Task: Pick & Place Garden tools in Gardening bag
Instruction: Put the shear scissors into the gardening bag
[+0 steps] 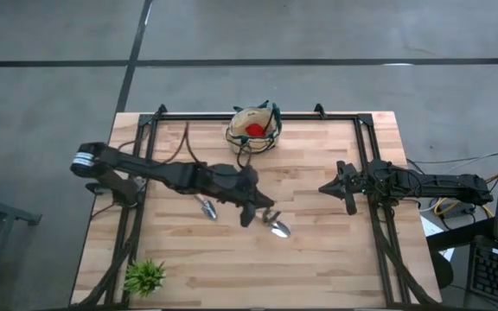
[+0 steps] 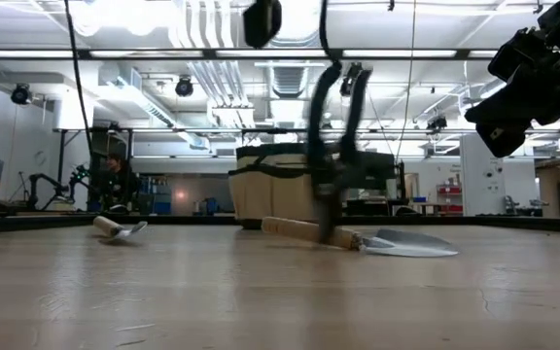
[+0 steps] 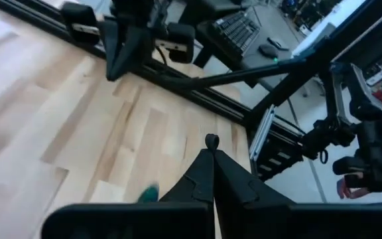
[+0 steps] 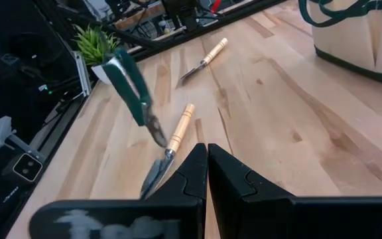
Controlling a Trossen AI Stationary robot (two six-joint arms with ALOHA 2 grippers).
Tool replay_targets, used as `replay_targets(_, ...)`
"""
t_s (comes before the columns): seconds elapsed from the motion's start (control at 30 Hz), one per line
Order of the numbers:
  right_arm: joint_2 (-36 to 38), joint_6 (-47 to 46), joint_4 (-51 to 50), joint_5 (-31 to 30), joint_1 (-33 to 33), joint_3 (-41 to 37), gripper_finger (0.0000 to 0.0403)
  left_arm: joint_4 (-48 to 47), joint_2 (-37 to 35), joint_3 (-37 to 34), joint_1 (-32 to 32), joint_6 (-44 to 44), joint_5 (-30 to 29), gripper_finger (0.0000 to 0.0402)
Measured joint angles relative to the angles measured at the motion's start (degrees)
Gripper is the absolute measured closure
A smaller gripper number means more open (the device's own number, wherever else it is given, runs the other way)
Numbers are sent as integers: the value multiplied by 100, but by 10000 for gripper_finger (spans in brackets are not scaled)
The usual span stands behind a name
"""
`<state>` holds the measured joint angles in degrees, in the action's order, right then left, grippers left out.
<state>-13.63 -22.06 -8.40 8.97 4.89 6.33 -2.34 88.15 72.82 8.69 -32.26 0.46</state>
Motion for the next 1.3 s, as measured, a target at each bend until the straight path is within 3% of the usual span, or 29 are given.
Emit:
replay_targets(0.27,0,0,-2,-2,2,0,394,-287,-772,0,-58,325,-495,401)
replay_targets(0.53,-2,0,-2,-2,0,0,394,-540,-1518,0,-370,1029,-1388,401)
replay_targets(0.83,-2,0,-2,-2,0,0,394,-1153,-2013,2,-1192,1762,-1420,401)
replay_targets(1.3,-2,0,-2,-2,0,0,394,-1402,-2198,2,-2857,1576,-1459,401)
